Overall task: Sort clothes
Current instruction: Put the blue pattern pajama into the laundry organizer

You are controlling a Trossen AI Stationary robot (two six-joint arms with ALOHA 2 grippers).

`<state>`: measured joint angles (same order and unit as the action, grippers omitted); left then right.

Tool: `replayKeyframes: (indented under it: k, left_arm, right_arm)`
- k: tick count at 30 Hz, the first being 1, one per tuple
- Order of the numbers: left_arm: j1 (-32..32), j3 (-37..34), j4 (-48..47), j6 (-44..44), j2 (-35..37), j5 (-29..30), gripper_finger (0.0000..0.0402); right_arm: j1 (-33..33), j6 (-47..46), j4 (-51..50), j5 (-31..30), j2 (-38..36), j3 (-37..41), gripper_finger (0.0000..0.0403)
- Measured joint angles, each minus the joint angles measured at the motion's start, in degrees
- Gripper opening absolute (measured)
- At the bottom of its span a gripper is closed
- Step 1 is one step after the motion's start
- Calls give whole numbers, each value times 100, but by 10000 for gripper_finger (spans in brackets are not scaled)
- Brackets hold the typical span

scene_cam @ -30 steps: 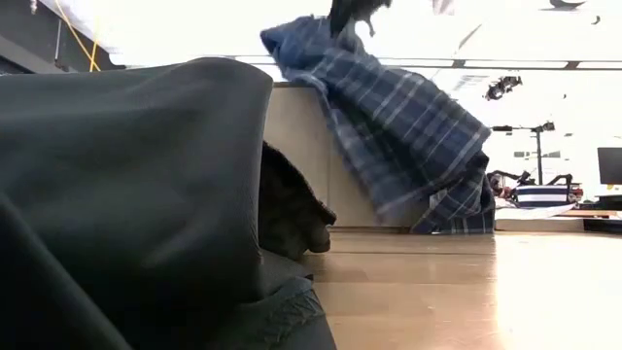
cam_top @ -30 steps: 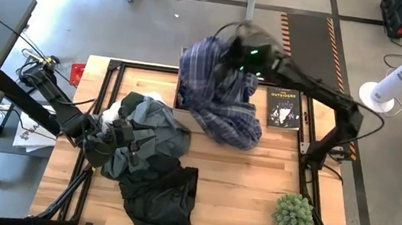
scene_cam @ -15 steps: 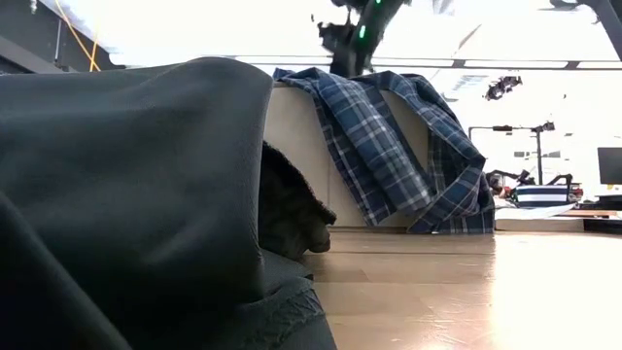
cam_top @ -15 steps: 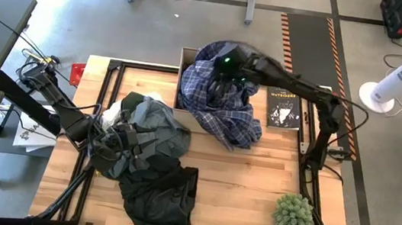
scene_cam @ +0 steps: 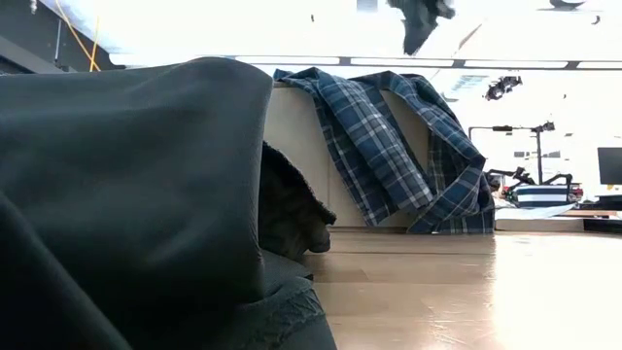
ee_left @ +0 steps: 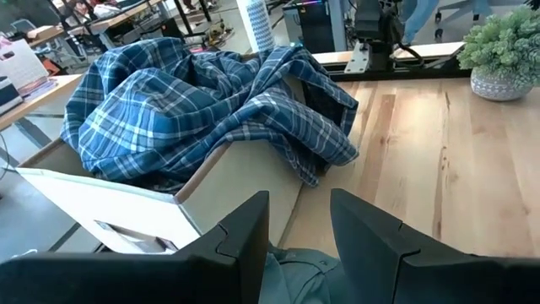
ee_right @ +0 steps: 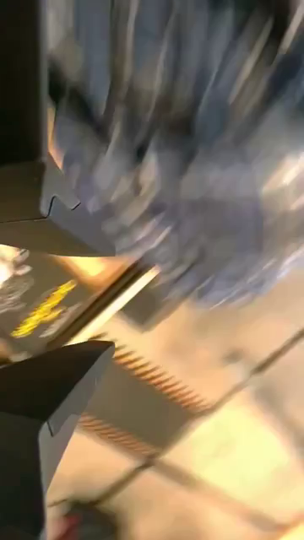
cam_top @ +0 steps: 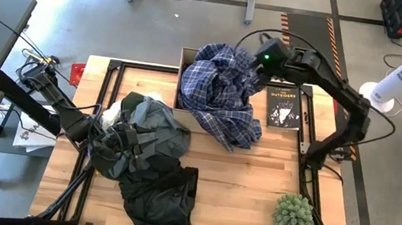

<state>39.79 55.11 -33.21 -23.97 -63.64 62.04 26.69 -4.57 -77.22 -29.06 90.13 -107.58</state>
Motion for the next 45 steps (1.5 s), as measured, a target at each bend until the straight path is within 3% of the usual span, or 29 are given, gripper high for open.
replayKeyframes:
  k: [4, 6, 12, 15, 20, 25, 28, 30, 35, 37, 39, 41, 45]
  left_arm:
    - [2, 0, 0, -2, -29, -49, 124]
    - [2, 0, 7, 2, -37, -50, 124]
    - [2, 0, 2, 3, -44, -147, 124]
    - [2, 0, 2, 4, -44, -151, 124]
    - [2, 0, 2, 4, -44, -151, 124]
    - [2, 0, 1, 7, -44, -147, 124]
    - [0, 0, 1, 19, -44, -130, 124]
    - [0, 0, -2, 25, -44, -136, 124]
    - [0, 0, -12, 52, -44, -144, 124]
    - [0, 0, -15, 52, -44, -144, 124]
    - [0, 0, -15, 54, -44, -144, 124]
    - [-2, 0, -13, 55, -44, -142, 124]
    - [-2, 0, -13, 57, -44, -135, 124]
  right_arm:
    - [976, -304, 630, -21, -386, 1600, 169]
    - [1379, -262, 1303, 288, -447, 2440, 169]
    - [2002, -194, 4301, 2463, -462, 4590, 169]
    - [2095, -514, 5493, 2913, -618, 5075, 169]
    - [2087, -1005, 6814, 3097, -1243, 5218, 169]
    - [1968, -1692, 8208, 4101, -1661, 5194, 169]
    - [1812, -1811, 8236, 4223, -1664, 5194, 169]
    - [1760, -1803, 7806, 3992, -1717, 5194, 169]
    - [2017, -1256, 5852, 2048, -1869, 5196, 169]
    - [2242, -1204, 5147, 1729, -1801, 5222, 169]
    - [2445, -1197, 4952, 2186, -1604, 5363, 169]
    - [2525, -1201, 5200, 3036, -1381, 5677, 169]
    - [2480, -1668, 6810, 4296, -1093, 6437, 169]
